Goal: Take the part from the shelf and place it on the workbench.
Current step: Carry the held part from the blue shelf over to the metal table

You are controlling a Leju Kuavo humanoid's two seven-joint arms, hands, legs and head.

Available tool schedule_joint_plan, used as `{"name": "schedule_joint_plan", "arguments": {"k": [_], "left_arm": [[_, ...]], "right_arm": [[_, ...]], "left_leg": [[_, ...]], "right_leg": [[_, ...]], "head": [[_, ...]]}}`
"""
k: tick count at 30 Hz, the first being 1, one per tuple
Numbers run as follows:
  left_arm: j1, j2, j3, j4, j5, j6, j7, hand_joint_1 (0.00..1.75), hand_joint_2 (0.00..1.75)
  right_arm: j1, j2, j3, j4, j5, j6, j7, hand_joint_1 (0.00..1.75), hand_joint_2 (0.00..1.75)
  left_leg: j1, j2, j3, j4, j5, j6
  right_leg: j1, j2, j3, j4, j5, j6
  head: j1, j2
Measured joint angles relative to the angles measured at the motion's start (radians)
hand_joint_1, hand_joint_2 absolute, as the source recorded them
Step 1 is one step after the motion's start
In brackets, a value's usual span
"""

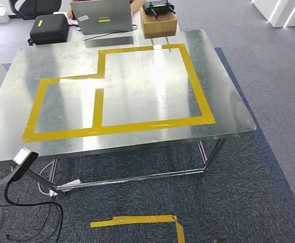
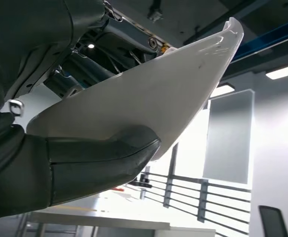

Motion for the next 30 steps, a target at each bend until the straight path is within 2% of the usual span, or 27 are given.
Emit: {"name": "schedule_joint_plan", "arguments": {"k": [2,3,4,6,7,8,10,11,12,13,14,15,17,18,19,22,24,26,30], "left_arm": [[0.004,0.007,0.009,0.0,0.005,0.003,-0.007,1.75,1.75],[0.006,0.01,0.012,0.0,0.007,0.004,-0.009,1.75,1.75],[0.009,0.012,0.015,0.0,0.009,0.005,-0.011,1.75,1.75],[0.016,0.013,0.02,0.0,0.009,0.006,-0.014,1.75,1.75],[0.019,0.014,0.021,0.0,0.009,0.006,-0.015,1.75,1.75],[0.019,0.014,0.023,0.0,0.009,0.006,-0.017,1.75,1.75],[0.017,0.014,0.023,0.0,0.009,0.005,-0.02,1.75,1.75],[0.017,0.014,0.022,0.0,0.009,0.005,-0.021,1.75,1.75],[0.017,0.013,0.022,0.0,0.009,0.005,-0.022,1.75,1.75],[0.017,0.013,0.022,0.0,0.009,0.005,-0.023,1.75,1.75],[0.017,0.013,0.022,0.0,0.009,0.004,-0.024,1.75,1.75],[0.017,0.013,0.021,0.0,0.009,0.004,-0.025,1.75,1.75],[0.017,0.014,0.021,0.0,0.009,0.003,-0.028,1.75,1.75],[0.017,0.014,0.02,0.0,0.009,0.003,-0.028,1.75,1.75],[0.016,0.015,0.02,0.0,0.008,0.003,-0.028,1.75,1.75],[0.016,0.02,0.018,0.0,0.008,0.003,-0.029,1.75,1.75],[0.016,0.022,0.016,0.0,0.008,0.003,-0.029,1.75,1.75],[0.015,0.023,0.016,0.0,0.008,0.003,-0.03,1.75,1.75],[0.017,0.025,0.016,0.0,0.008,0.006,-0.031,1.75,1.75]], "right_arm": [[0.0,0.004,0.0,-0.001,0.002,0.001,-0.001,0.0,0.0],[0.0,0.005,0.0,-0.001,0.003,0.001,-0.002,0.0,0.0],[0.0,0.006,0.0,-0.001,0.003,0.001,-0.003,0.0,0.0],[-0.002,0.006,0.0,-0.002,0.004,0.002,-0.005,0.0,0.0],[-0.002,0.006,0.0,-0.003,0.004,0.002,-0.007,0.0,0.0],[-0.003,0.006,0.0,-0.004,0.004,0.002,-0.01,0.0,0.0],[-0.002,0.006,0.0,-0.006,0.005,0.002,-0.014,0.0,0.0],[-0.001,0.006,0.0,-0.006,0.005,0.002,-0.016,0.0,0.0],[0.002,0.006,0.0,-0.006,0.005,0.002,-0.016,0.0,0.0],[0.004,0.006,0.0,-0.006,0.005,0.003,-0.016,0.0,0.0],[0.004,0.007,0.0,-0.006,0.004,0.004,-0.016,0.0,0.0],[0.004,0.007,0.0,-0.006,0.004,0.006,-0.017,0.0,0.0],[0.001,0.007,0.0,-0.006,0.004,0.01,-0.02,0.0,0.0],[0.0,0.007,0.0,-0.006,0.004,0.011,-0.022,0.0,0.0],[-0.001,0.007,0.0,-0.006,0.004,0.013,-0.024,0.0,0.0],[0.001,0.01,-0.001,-0.006,0.005,0.015,-0.026,0.0,0.0],[0.001,0.01,-0.002,-0.006,0.005,0.015,-0.028,0.0,0.0],[0.001,0.01,-0.002,-0.006,0.005,0.016,-0.031,0.0,0.0],[0.001,0.01,-0.002,-0.006,0.005,0.016,-0.043,0.0,0.0]], "left_leg": [[-0.006,0.045,0.069,-0.132,0.051,0.007],[-0.01,0.062,0.088,-0.169,0.058,0.013],[-0.013,0.069,0.094,-0.184,0.055,0.019],[-0.013,0.049,0.093,-0.188,0.055,0.031],[-0.012,0.04,0.093,-0.19,0.056,0.037],[-0.009,0.031,0.094,-0.192,0.058,0.043],[-0.007,0.016,0.093,-0.194,0.06,0.052],[-0.007,0.008,0.093,-0.194,0.059,0.055],[-0.007,0.001,0.093,-0.193,0.059,0.056],[-0.008,-0.005,0.093,-0.193,0.059,0.057],[-0.008,-0.011,0.094,-0.193,0.058,0.057],[-0.008,-0.016,0.095,-0.192,0.058,0.056],[-0.01,-0.023,0.098,-0.191,0.055,0.052],[-0.011,-0.025,0.098,-0.189,0.054,0.048],[-0.013,-0.026,0.097,-0.186,0.052,0.047],[-0.015,-0.027,0.093,-0.182,0.053,0.054],[-0.013,-0.027,0.094,-0.184,0.054,0.055],[-0.011,-0.027,0.095,-0.186,0.055,0.052],[-0.007,-0.027,0.095,-0.188,0.057,0.037]], "right_leg": [[0.006,-0.022,0.009,0.002,-0.009,0.009],[0.009,-0.033,0.012,0.003,-0.013,0.014],[0.013,-0.044,0.015,0.004,-0.017,0.018],[0.013,-0.062,0.018,0.004,-0.023,0.027],[0.011,-0.054,0.017,0.008,-0.03,0.033],[0.009,-0.028,0.007,0.032,-0.048,0.038],[0.005,0.038,-0.046,0.144,-0.107,0.044],[0.003,0.058,-0.085,0.221,-0.141,0.046],[0.003,0.063,-0.119,0.282,-0.161,0.047],[0.004,0.064,-0.141,0.314,-0.161,0.047],[0.003,0.064,-0.145,0.31,-0.143,0.047],[0.003,0.064,-0.131,0.266,-0.108,0.045],[0.004,0.066,-0.071,0.125,-0.031,0.039],[0.004,0.068,-0.043,0.067,-0.009,0.035],[0.004,0.07,-0.027,0.032,0.001,0.034],[0.004,0.072,-0.019,0.016,0.004,0.036],[0.007,0.074,-0.019,0.017,0.003,0.034],[0.009,0.074,-0.019,0.018,0.001,0.03],[0.013,0.073,-0.02,0.02,0.0,0.024]], "head": [[0.0,0.0],[0.0,0.0],[0.0,0.0],[0.001,0.0],[0.001,0.0],[0.003,0.0],[0.008,0.0],[0.011,0.0],[0.012,0.0],[0.012,0.0],[0.012,0.0],[0.012,0.0],[0.012,0.0],[0.012,0.0],[0.011,0.0],[0.01,0.0],[0.01,0.0],[0.01,0.0],[0.01,0.0]]}}
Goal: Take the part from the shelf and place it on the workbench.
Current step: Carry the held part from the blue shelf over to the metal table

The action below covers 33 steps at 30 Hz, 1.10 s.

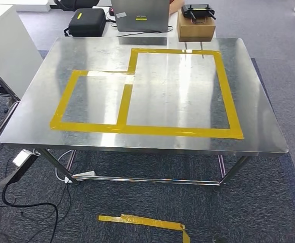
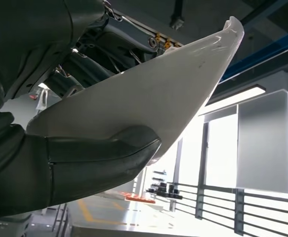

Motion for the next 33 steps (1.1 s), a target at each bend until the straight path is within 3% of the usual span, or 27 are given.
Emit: {"name": "schedule_joint_plan", "arguments": {"k": [4,22,33], "left_arm": [[0.003,0.004,0.0,0.0,-0.001,0.002,-0.003,1.75,1.75],[0.016,0.018,-0.008,0.0,-0.018,0.002,-0.034,1.75,1.75],[-0.16,0.046,-0.154,0.078,0.038,-0.015,-0.099,1.75,1.75]], "right_arm": [[0.0,0.0,0.0,0.0,0.0,0.001,-0.011,0.0,0.0],[0.0,0.0,-0.002,0.0,0.004,0.01,-0.03,0.0,0.0],[-0.019,0.0,-0.002,0.009,0.01,0.021,-0.046,0.0,0.0]], "left_leg": [[0.001,0.0,0.0,-0.001,-0.001,-0.009],[-0.005,0.0,-0.001,0.001,-0.001,-0.008],[-0.005,0.0,-0.001,0.001,0.0,-0.007]], "right_leg": [[0.001,0.0,0.0,0.0,-0.001,-0.003],[-0.006,0.0,0.0,0.0,-0.001,-0.003],[-0.006,0.0,0.0,0.0,0.002,-0.001]], "head": [[0.0,0.0],[0.0,0.0],[0.0,0.0]]}}
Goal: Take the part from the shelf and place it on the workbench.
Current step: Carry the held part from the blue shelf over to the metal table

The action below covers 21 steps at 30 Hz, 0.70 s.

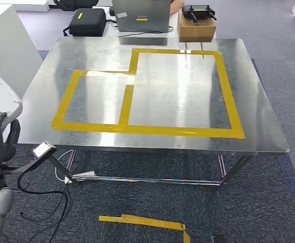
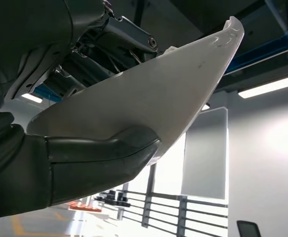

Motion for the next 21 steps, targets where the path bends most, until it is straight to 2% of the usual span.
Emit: {"name": "schedule_joint_plan", "arguments": {"k": [10,14,21], "left_arm": [[-0.043,0.012,-0.047,0.034,0.041,-0.01,-0.014,1.75,1.75],[-0.13,-0.001,-0.102,0.092,0.129,-0.071,-0.052,1.75,1.75],[-0.292,-0.066,-0.225,0.236,0.212,-0.143,-0.058,1.75,1.75]], "right_arm": [[0.0,0.0,0.0,0.008,-0.001,0.0,-0.006,0.0,0.0],[-0.001,0.0,0.0,0.01,-0.009,0.0,-0.009,0.0,0.0],[0.003,0.0,0.0,0.011,-0.021,-0.001,-0.009,0.0,0.0]], "left_leg": [[0.0,0.0,-0.001,0.0,0.0,0.0],[0.0,-0.001,-0.002,0.0,0.001,0.001],[-0.001,0.0,-0.004,0.001,0.003,0.0]], "right_leg": [[0.0,-0.001,-0.003,0.0,0.0,0.0],[0.0,-0.003,-0.004,0.0,0.0,0.0],[-0.001,0.0,-0.004,0.0,0.004,0.002]], "head": [[0.0,0.0],[0.0,0.0],[0.0,0.0]]}}
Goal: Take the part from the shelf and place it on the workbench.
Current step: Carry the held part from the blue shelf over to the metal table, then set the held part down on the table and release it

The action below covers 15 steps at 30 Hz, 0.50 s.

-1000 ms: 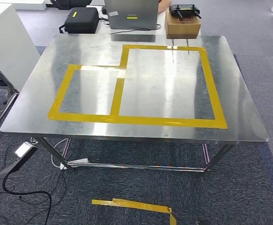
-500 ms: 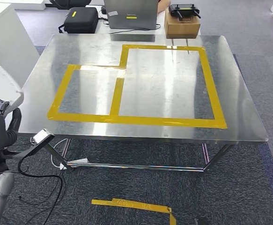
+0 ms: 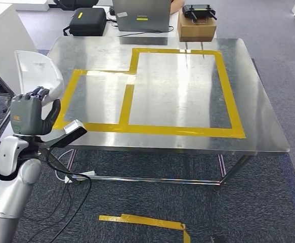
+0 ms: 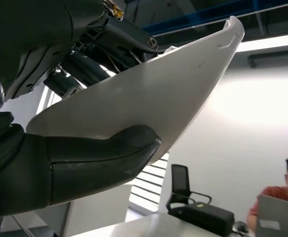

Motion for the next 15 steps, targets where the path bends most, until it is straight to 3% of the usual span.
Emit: {"name": "schedule_joint_plan", "arguments": {"k": [9,15], "left_arm": [[-0.151,-0.103,-0.146,0.209,-0.022,-0.044,-0.022,1.75,1.75],[-0.2,-0.17,-0.225,0.318,-0.032,-0.039,-0.033,1.75,1.75]], "right_arm": [[0.001,0.0,0.0,0.0,-0.013,0.012,0.005,0.0,0.0],[0.001,0.0,0.0,0.001,-0.017,0.023,0.014,0.0,0.0]], "left_leg": [[-0.001,0.0,-0.002,0.001,0.0,0.001],[-0.002,0.0,-0.003,0.001,0.0,0.001]], "right_leg": [[-0.001,-0.001,-0.002,0.0,0.0,0.001],[-0.001,0.001,-0.003,0.0,0.001,0.001]], "head": [[0.0,0.0],[0.0,0.0]]}}
